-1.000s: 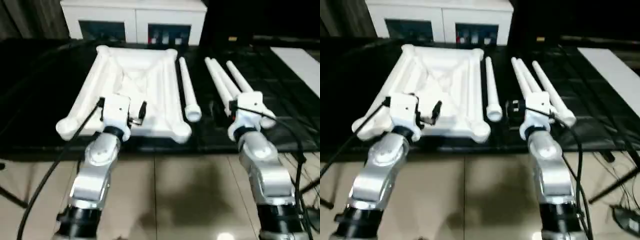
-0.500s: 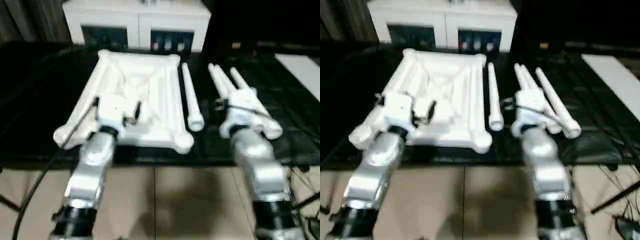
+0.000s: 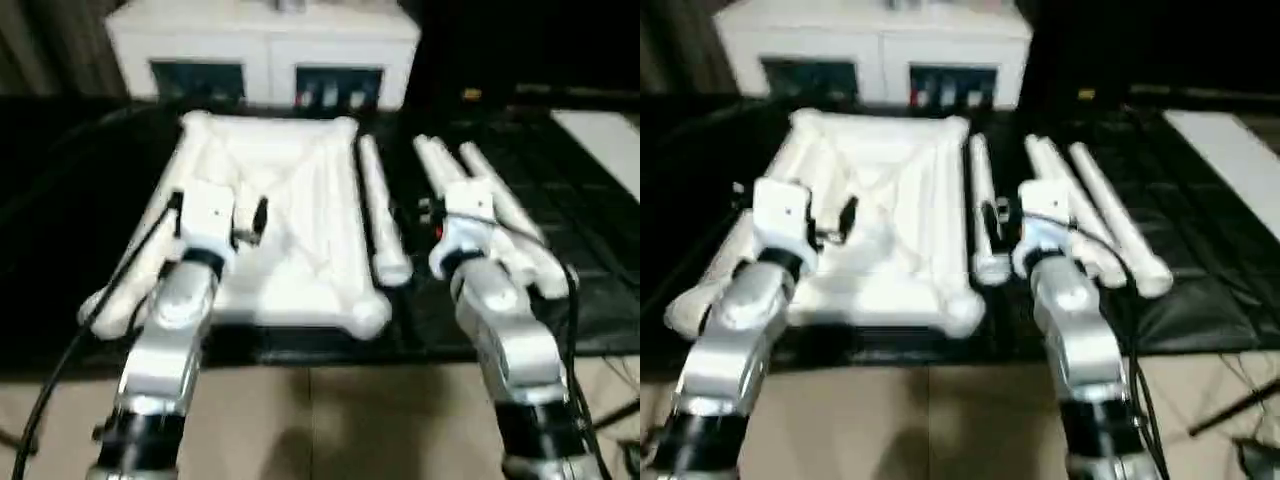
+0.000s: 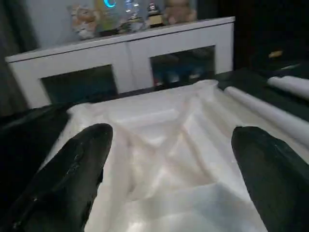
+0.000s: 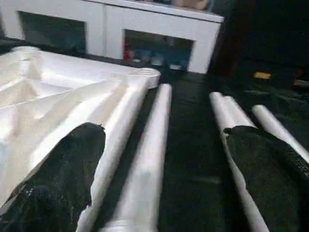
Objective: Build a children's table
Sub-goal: Move to table, then rotate table base
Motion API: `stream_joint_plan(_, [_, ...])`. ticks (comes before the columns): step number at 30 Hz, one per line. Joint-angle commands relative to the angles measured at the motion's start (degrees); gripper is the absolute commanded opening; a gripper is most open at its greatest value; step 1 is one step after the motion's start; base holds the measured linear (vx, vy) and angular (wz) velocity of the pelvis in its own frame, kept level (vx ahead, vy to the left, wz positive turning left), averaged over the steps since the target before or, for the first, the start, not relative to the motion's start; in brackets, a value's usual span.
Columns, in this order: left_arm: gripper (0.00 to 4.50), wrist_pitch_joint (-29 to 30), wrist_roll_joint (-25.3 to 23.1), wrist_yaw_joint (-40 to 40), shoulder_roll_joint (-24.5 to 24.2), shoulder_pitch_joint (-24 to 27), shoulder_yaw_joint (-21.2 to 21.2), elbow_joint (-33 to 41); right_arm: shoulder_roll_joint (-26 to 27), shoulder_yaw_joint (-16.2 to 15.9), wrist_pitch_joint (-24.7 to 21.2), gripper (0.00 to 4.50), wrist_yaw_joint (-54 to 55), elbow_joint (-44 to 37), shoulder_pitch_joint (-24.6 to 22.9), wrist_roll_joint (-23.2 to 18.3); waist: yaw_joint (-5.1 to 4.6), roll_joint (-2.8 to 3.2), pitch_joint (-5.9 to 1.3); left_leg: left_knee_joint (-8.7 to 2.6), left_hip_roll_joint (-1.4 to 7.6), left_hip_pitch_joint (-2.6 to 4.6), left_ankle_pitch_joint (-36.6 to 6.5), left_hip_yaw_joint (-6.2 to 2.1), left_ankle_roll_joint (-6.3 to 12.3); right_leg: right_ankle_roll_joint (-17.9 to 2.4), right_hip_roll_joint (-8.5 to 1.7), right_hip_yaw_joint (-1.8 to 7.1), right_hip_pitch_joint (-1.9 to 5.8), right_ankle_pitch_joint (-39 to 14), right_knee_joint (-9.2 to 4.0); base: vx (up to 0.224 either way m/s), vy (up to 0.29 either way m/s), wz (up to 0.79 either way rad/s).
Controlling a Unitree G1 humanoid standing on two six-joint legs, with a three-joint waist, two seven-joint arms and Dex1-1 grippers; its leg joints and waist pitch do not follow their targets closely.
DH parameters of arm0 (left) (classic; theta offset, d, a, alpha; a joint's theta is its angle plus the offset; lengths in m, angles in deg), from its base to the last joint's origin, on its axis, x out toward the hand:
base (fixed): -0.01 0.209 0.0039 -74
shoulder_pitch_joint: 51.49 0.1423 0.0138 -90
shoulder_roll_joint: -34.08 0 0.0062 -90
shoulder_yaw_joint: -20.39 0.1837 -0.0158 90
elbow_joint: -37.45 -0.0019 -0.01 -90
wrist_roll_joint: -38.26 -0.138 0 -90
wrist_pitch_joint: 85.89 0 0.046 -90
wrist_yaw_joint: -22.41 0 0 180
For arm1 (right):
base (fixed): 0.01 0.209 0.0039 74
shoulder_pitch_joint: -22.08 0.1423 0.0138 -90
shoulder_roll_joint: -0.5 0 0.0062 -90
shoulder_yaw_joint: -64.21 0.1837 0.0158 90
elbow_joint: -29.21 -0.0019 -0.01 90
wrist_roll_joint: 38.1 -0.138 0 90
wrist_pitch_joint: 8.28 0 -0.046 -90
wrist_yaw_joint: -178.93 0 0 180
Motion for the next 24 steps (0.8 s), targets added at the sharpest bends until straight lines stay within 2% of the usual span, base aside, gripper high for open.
stream_joint_plan(1, [4.43, 0.0, -0.1, 0.5, 0.4, -0.4, 1.4, 0.3, -0.5, 0.9, -0.1, 4.45, 0.1, -0.1, 0.1, 0.2, 3.11, -1.28, -3.35, 3.12, -0.02, -3.30, -5.6, 0.13, 11.68, -8.3, -9.03, 9.66, 9.08, -12.7, -10.85, 0.081, -0.084, 0.04])
stream_joint_plan(2, [4.43, 0.0, -0.1, 0.5, 0.4, -0.4, 1.5, 0.3, -0.5, 0.9, 0.0, 4.45, 0.1, -0.1, 0.1, 0.3, 3.45, -1.18, -3.53, 5.41, 1.36, -6.15, -0.5, -1.41, 6.87, -13.0, -8.98, 9.38, 11.15, -15.9, -9.90, 0.081, -0.084, 0.04])
stream_joint_plan(3, [4.43, -0.1, 0.0, 0.5, 0.3, -0.4, 1.5, 0.3, -0.4, 0.9, 0.0, 4.45, 0.1, 0.0, 0.1, 0.3, 3.51, -1.14, -3.02, 5.61, 1.31, -6.84, 2.0, -1.56, 4.94, -13.2, -8.29, 8.05, 11.27, -16.4, -9.85, 0.099, -0.042, -0.07])
stream_joint_plan(4, [4.43, -0.2, 0.1, 0.5, 0.2, -0.4, 1.5, 0.2, -0.4, 0.9, 0.0, 4.45, 0.0, 0.0, 0.0, 0.4, 3.74, 0.11, -2.34, 4.61, 2.75, -6.72, 4.0, -2.06, 2.65, -17.0, -8.38, 7.20, 10.15, -15.7, -10.57, 0.096, -0.008, -0.05])
stream_joint_plan(5, [4.43, -0.2, 0.1, 0.5, 0.2, -0.4, 1.5, 0.2, -0.4, 0.9, 0.1, 4.45, 0.0, 0.0, 0.0, 0.5, 3.58, 1.24, -1.90, 1.56, 3.76, -6.13, 6.0, -1.97, 2.47, -18.6, -6.13, 4.59, 9.40, -17.5, -10.96, 0.096, -0.008, -0.05])
stream_joint_plan(6, [4.43, -0.2, 0.1, 0.5, 0.2, -0.4, 1.5, 0.2, -0.4, 0.9, 0.1, 4.45, 0.0, 0.0, 0.0, 0.5, 3.50, 2.26, -1.97, -0.83, 4.60, -5.00, 6.3, -1.62, 2.90, -18.0, -4.90, 3.05, 8.87, -19.0, -11.14, 0.095, 0.052, 0.05])
stream_joint_plan(7, [4.43, -0.2, 0.1, 0.6, 0.2, -0.4, 1.5, 0.1, -0.4, 0.8, 0.1, 4.45, 0.0, 0.0, 0.0, 0.5, 2.29, 3.97, -1.52, -5.73, 6.65, -2.75, -0.1, -1.88, 3.64, -14.0, -0.64, -0.39, 7.51, -20.1, -9.90, 0.116, 0.103, 0.05])
stream_joint_plan(8, [4.43, -0.3, 0.0, 0.7, 0.3, -0.4, 1.5, 0.2, -0.6, 0.7, 0.1, 4.45, 0.0, -0.1, 0.0, 0.4, 1.05, 5.09, -1.80, -7.07, 8.41, -1.13, -6.3, -4.01, 3.75, -11.8, 1.40, -1.73, 6.37, -17.9, -6.95, 0.116, 0.103, 0.05])
stream_joint_plan(9, [4.43, -0.3, -0.1, 0.8, 0.3, -0.4, 1.5, 0.2, -0.6, 0.7, 0.1, 4.45, 0.0, -0.2, 0.0, 0.4, -0.63, 6.06, -3.40, -7.86, 11.63, 5.28, -14.2, -8.05, 6.03, -8.8, 1.42, -2.12, 1.79, -10.6, -1.20, 0.137, 0.082, -0.01])
stream_joint_plan(10, [4.43, -0.3, -0.1, 0.9, 0.4, -0.4, 1.5, 0.2, -0.8, 0.7, 0.2, 4.45, -0.1, -0.3, -0.1, 0.3, -1.02, 5.79, -3.57, -7.73, 11.84, 5.97, -13.5, -9.00, 8.76, -6.1, 1.47, -2.20, 0.51, -7.6, 0.35, 0.125, 0.046, 0.04])
stream_joint_plan(11, [4.43, -0.4, -0.2, 1.1, 0.4, -0.4, 1.5, 0.0, -1.1, 0.7, 0.3, 4.45, -0.5, -0.4, -0.1, 0.1, -0.76, 5.12, -3.16, -7.10, 11.50, 5.65, -7.8, -8.23, 16.98, -0.3, 0.62, -1.99, -1.81, -3.2, 1.87, 0.125, 0.046, 0.04])
stream_joint_plan(12, [4.43, -0.2, 0.0, 1.5, 0.2, -0.5, 1.8, -0.3, -1.4, 0.8, 0.6, 4.45, -1.3, -0.4, 0.0, 0.0, -0.72, 4.61, -3.14, -6.97, 11.23, 5.70, -5.6, -7.71, 19.22, 0.6, 0.27, -1.80, -2.42, -1.8, 1.91, 0.099, 0.026, 0.05])
stream_joint_plan(13, [4.43, 0.0, 0.2, 2.1, 0.0, -0.5, 2.1, -0.5, -1.7, 0.7, 0.8, 4.45, -1.9, -0.3, 0.1, 0.0, -0.70, 3.57, -3.03, -6.80, 9.85, 4.89, -2.8, -5.91, 21.12, 0.7, -0.50, -1.11, -2.35, 1.5, 0.22, 0.082, -0.029, 0.06])
stream_joint_plan(14, [4.43, 0.3, 0.5, 2.8, -0.2, -0.6, 2.4, -0.7, -2.1, 0.5, 1.0, 4.45, -2.7, -0.2, 0.2, 0.0, -0.54, 2.76, -2.98, -6.24, 8.44, 4.25, -2.4, -4.57, 20.34, -0.4, -1.21, -0.45, -1.84, 3.9, -1.90, 0.082, -0.029, 0.06])
stream_joint_plan(15, [4.43, 0.5, 0.7, 3.2, -0.4, -0.6, 2.6, -0.8, -2.3, 0.4, 1.1, 4.45, -3.1, -0.2, 0.3, 0.1, 2.01, -0.82, -2.49, -0.94, 0.97, -2.45, -6.7, 1.03, 13.41, -5.2, -6.32, 5.98, 5.47, -2.9, -9.96, 0.075, -0.079, 0.12])
stream_joint_plan(16, [4.43, 0.5, 0.7, 3.2, -0.4, -0.6, 2.6, -0.8, -2.3, 0.4, 1.1, 4.45, -3.1, -0.2, 0.3, 0.1, 2.01, -0.82, -2.49, -0.94, 0.97, -2.45, -6.7, 1.03, 13.41, -5.2, -6.32, 5.98, 5.47, -2.9, -9.96, 0.091, -0.079, -0.01])
stream_joint_plan(17, [4.43, 0.2, 1.5, 6.7, -1.7, -0.6, 4.1, -1.4, -4.2, -1.1, 2.0, 4.45, -7.4, -0.8, 0.2, -0.5, 3.87, -0.46, -3.90, 1.48, 2.51, -6.01, 4.8, -1.67, 6.97, -9.4, -9.32, 7.71, 9.84, -1.3, -8.16, 0.091, -0.079, -0.01])
stream_joint_plan(18, [4.43, 0.2, 1.8, 8.2, -2.2, -0.6, 4.7, -1.7, -4.9, -1.7, 2.1, 4.45, -9.3, -1.1, 0.2, -1.0, 4.00, 0.42, -3.78, -1.21, 3.42, -6.31, 14.6, -2.01, 3.97, -10.6, -6.46, 5.07, 8.34, 17.4, -5.18, 0.089, -0.062, -0.12])
stream_joint_plan(19, [4.43, 0.1, 1.9, 10.8, -3.5, -0.8, 5.9, -2.5, -6.2, -2.7, 1.9, 4.45, -12.6, -1.7, 0.2, -1.8, 3.86, 1.67, -3.97, -2.73, 4.08, -5.71, 19.4, -1.95, 3.30, -11.2, -4.58, 3.51, 7.34, 25.6, -3.87, 0.000, 0.000, 0.00])
stream_joint_plan(20, [4.43, -0.7, 1.5, 14.5, -5.3, -1.2, 7.7, -3.5, -8.5, -4.7, 1.7, 4.45, -17.0, -2.8, -0.3, -2.5, 3.25, 2.03, -3.66, -3.19, 4.54, -5.08, 22.1, -1.96, 4.02, -10.7, -2.79, 2.27, 5.74, 29.8, -3.64, 0.000, 0.000, 0.00])
stream_joint_plan(21, [4.43, -1.2, 1.2, 16.8, -6.4, -1.6, 8.9, -4.3, -10.0, -5.9, 1.6, 4.45, -19.5, -3.3, -0.5, -2.9, 2.83, 2.87, -4.15, -2.33, 5.34, -3.63, 26.2, -2.12, 3.87, -11.3, -1.45, 1.74, 4.71, 32.1, -2.89, 0.000, 0.000, 0.00])
stream_joint_plan(22, [4.43, -1.8, 1.1, 19.7, -7.6, -2.1, 10.0, -5.6, -11.7, -7.3, 1.6, 4.45, -22.4, -4.0, -0.9, -3.2, 2.76, 2.98, -4.22, -2.25, 5.61, -3.14, 26.9, -2.21, 3.76, -12.0, -1.36, 1.58, 4.31, 31.2, -3.05, 0.000, 0.000, 0.00])
stream_joint_plan(23, [4.43, -2.9, 0.6, 23.5, -9.4, -3.0, 11.5, -7.6, -14.1, -8.9, 1.5, 4.45, -26.2, -4.9, -1.5, -3.7, 2.72, 2.76, -4.13, -2.49, 5.88, -3.07, 23.5, -2.03, 3.23, -14.1, -1.93, 1.92, 4.40, 27.5, -3.61, 0.000, 0.000, 0.00])
stream_joint_plan(24, [4.43, -2.9, 0.6, 23.5, -9.4, -3.0, 11.5, -7.6, -14.1, -8.9, 1.5, 4.45, -26.2, -4.9, -1.5, -3.7, 2.81, 2.77, -3.68, -2.91, 5.95, -3.18, 19.8, -1.93, 3.13, -14.6, -2.07, 1.90, 4.31, 24.1, -4.16, 0.000, 0.000, 0.00])
